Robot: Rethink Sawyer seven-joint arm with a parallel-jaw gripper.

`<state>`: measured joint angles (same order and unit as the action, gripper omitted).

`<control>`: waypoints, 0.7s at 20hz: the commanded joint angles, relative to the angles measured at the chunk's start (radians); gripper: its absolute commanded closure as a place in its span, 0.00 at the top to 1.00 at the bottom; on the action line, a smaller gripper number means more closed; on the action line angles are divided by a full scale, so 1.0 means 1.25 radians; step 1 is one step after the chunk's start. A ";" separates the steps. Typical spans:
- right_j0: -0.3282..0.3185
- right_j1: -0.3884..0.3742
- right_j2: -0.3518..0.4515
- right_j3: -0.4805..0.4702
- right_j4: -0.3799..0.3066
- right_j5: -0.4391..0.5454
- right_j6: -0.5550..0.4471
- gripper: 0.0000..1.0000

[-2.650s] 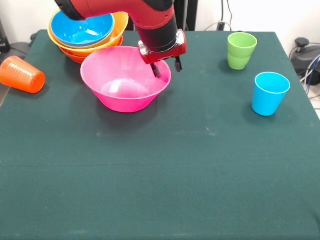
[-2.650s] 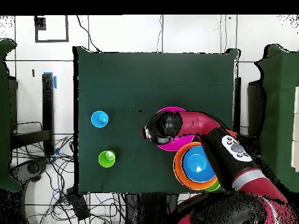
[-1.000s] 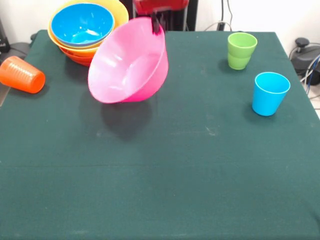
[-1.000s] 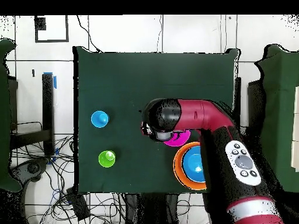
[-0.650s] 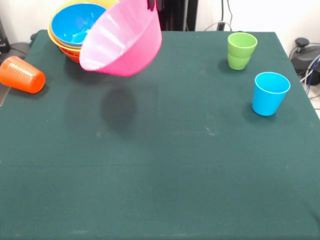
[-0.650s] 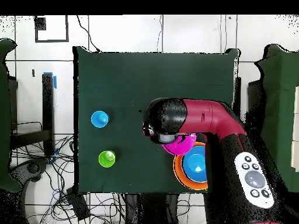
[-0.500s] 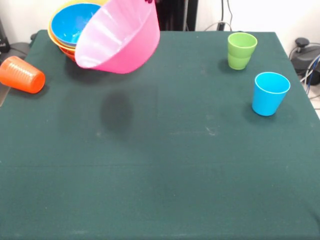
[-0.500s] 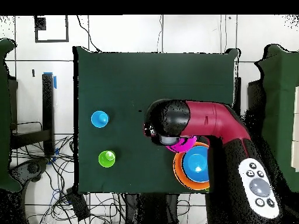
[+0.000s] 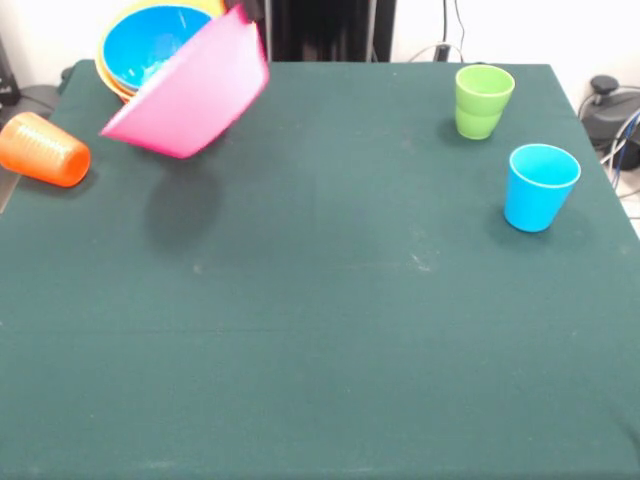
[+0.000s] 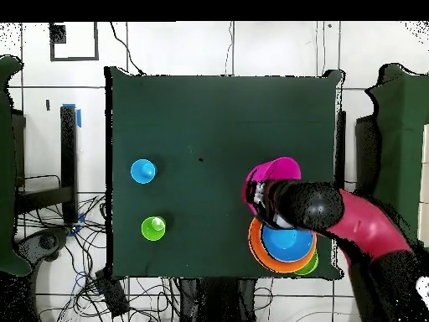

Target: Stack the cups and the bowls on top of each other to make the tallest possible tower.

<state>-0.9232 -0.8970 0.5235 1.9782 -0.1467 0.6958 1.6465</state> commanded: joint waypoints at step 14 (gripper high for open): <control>-0.065 0.049 0.113 0.126 -0.074 -0.014 -0.085 0.00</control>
<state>-1.0431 -0.8811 0.6029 2.0688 -0.1511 0.6379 1.6463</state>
